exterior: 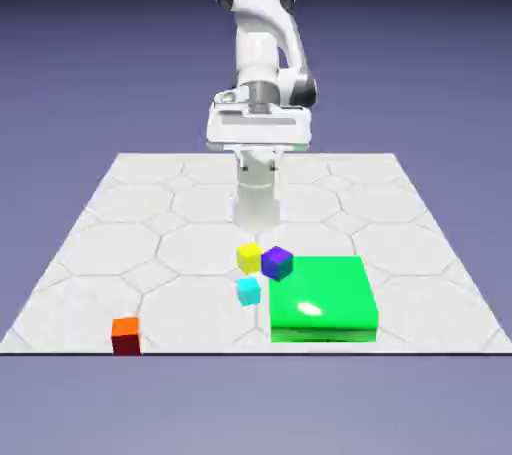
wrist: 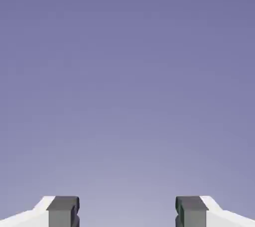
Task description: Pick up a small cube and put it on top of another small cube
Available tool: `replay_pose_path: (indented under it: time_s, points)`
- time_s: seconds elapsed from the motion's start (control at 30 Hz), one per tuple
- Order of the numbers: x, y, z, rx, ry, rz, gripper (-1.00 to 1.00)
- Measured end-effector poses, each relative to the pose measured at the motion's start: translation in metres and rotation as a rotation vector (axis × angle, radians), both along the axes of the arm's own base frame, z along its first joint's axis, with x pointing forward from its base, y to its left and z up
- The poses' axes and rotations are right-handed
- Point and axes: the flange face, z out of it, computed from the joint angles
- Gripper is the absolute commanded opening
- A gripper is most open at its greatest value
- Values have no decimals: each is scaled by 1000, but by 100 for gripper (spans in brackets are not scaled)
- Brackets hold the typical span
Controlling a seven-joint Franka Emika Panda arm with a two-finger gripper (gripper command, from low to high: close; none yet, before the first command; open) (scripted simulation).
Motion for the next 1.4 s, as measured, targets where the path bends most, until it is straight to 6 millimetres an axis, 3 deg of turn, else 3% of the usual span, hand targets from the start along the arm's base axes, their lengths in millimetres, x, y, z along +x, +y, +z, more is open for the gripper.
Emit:
replay_pose_path:
  time_s: [0.37,0.7,1.07,1.4]
  points:
    - [21,-29,-52,308,14,-406,0]
    - [16,-58,-114,557,22,-835,0]
    - [-19,-75,-185,772,36,-1372,0]
    - [-71,-62,-236,885,74,-1910,0]
